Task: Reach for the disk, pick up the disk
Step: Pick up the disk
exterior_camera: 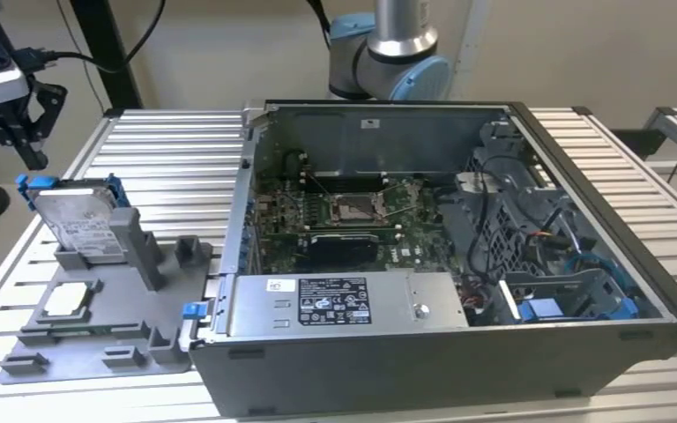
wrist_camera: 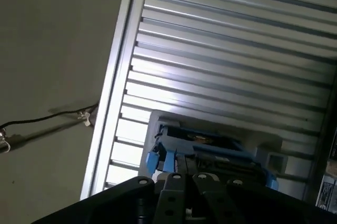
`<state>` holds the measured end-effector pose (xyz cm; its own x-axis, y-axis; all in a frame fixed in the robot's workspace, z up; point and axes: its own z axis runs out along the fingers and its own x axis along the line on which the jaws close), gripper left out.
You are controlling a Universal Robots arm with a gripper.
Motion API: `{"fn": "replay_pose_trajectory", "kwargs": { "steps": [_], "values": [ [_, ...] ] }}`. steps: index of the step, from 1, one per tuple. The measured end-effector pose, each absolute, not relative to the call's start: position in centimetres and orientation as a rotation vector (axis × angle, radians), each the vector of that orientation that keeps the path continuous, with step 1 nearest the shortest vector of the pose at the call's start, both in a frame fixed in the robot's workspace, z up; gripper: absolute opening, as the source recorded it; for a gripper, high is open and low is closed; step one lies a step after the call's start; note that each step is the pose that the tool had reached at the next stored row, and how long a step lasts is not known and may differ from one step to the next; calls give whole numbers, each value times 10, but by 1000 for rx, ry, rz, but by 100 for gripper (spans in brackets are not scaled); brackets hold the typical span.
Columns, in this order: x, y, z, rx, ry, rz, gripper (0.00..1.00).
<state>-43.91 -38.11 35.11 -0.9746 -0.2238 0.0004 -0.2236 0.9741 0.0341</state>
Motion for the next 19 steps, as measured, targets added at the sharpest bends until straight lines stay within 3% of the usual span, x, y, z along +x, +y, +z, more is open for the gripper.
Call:
{"fn": "replay_pose_trajectory", "kwargs": {
  "steps": [19],
  "values": [
    [-439, -381, 351, 864, -3010, -49, 0]
  ]
}}
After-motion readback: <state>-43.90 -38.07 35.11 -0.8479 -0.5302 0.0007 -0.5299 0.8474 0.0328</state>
